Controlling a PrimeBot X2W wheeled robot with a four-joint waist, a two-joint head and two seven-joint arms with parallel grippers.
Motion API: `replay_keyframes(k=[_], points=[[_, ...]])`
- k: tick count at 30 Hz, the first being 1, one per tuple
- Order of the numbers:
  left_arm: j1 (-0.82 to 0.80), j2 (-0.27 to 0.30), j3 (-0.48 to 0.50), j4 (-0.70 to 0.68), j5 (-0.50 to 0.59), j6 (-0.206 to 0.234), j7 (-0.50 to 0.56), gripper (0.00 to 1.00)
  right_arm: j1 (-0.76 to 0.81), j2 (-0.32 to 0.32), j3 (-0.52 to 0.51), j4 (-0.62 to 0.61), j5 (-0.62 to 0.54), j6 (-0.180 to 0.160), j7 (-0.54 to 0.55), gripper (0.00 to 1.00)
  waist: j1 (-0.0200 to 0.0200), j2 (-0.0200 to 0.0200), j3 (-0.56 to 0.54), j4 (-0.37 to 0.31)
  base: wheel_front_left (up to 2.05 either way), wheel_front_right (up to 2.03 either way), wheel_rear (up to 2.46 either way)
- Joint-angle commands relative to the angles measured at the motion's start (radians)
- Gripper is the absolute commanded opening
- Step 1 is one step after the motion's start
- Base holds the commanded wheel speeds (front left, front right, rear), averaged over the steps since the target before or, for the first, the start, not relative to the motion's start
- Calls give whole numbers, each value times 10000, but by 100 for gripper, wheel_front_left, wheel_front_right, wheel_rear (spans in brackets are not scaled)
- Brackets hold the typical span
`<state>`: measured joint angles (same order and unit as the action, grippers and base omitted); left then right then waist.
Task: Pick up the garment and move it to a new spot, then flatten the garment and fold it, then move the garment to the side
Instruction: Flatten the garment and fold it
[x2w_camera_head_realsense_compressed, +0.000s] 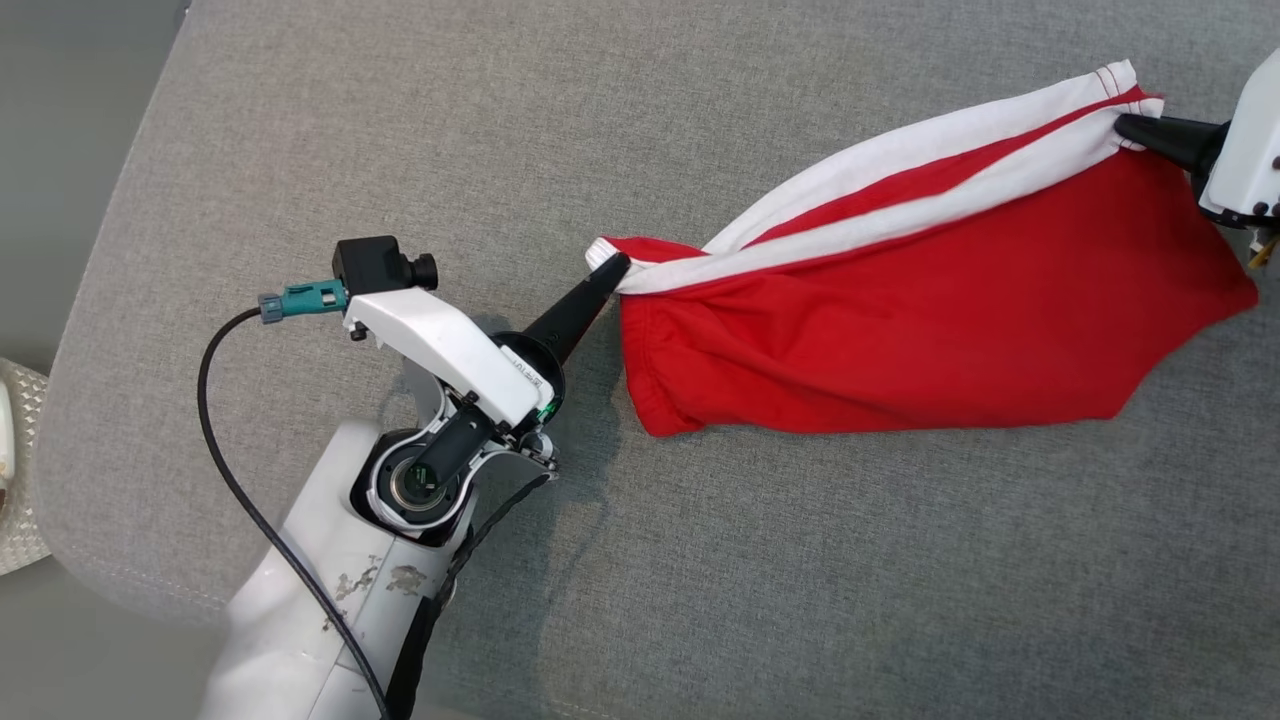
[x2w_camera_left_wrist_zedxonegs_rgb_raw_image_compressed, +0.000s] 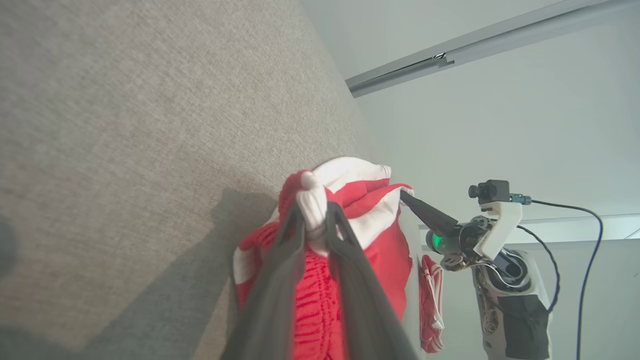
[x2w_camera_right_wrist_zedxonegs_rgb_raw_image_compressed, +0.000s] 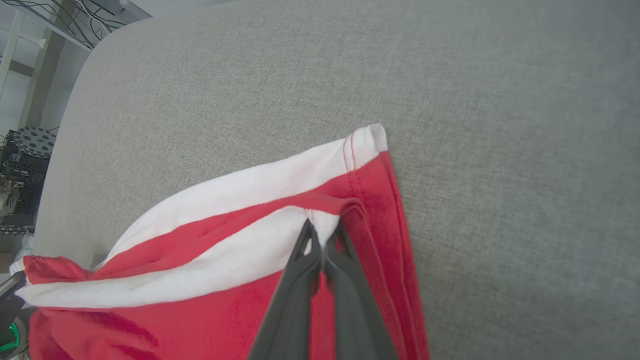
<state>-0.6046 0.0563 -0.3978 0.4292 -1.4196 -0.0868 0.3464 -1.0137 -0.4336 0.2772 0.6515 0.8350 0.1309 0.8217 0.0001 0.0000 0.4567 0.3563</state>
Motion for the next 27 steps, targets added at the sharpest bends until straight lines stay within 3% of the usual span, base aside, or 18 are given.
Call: replay_keyframes(k=[1,4,5,6,7,8,20,27], points=[[-234,44,63,138,-80,16,-96,12,-111,7,-97,11,-121,-6,-119,0,-1,0,38,2,0,0,0],[-337,21,54,292,-143,9,-176,10,-130,75,-175,22,-202,-6,-145,0,-1,0,74,1,0,0,0],[-439,9,20,452,-184,-9,-239,19,-152,101,-311,89,-332,-6,-224,0,-1,0,116,0,0,0,0],[-484,4,-2,506,-202,-23,-287,29,-190,111,-422,129,-434,-6,-383,49,-1,0,138,3,0,0,0],[-484,4,-2,506,-202,-23,-287,29,-190,111,-422,129,-434,-6,-383,49,-1,0,138,3,0,0,0],[-549,-9,-76,640,-235,-22,-337,100,-226,257,-572,242,-584,-6,-539,100,-1,0,174,13,0,0,0],[-1143,-22,-49,1627,-105,180,-1581,100,-213,479,-757,119,-1301,-6,-2365,100,-1,0,204,-50,0,0,0],[-1466,169,-297,2412,1082,-11,-3530,100,422,279,-156,-860,-1210,-6,-4855,100,-1,0,-180,-381,0,0,0]])
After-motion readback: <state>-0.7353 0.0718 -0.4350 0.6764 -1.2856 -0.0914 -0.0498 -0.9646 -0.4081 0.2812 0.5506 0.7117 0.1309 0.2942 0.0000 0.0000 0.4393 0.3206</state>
